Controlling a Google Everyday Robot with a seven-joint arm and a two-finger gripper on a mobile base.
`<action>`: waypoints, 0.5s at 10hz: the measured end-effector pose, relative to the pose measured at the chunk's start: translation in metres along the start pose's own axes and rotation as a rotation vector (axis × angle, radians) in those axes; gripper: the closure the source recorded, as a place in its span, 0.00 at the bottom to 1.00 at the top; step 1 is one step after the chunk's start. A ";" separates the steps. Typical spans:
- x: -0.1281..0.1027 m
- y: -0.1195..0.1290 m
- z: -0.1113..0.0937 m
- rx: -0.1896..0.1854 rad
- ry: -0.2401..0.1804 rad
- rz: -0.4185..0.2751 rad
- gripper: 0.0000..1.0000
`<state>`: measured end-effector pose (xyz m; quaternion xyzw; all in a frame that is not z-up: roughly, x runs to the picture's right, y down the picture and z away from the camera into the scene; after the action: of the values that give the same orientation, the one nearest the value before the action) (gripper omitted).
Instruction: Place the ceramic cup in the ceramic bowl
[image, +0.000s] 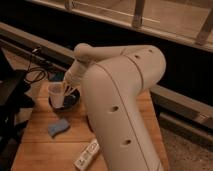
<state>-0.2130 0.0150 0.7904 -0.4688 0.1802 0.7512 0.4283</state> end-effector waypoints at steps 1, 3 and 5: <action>-0.014 -0.001 0.000 0.009 -0.012 0.019 1.00; -0.044 -0.017 0.004 0.014 -0.035 0.068 0.99; -0.057 -0.029 0.006 0.007 -0.046 0.100 0.83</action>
<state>-0.1820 0.0090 0.8460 -0.4403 0.1961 0.7815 0.3961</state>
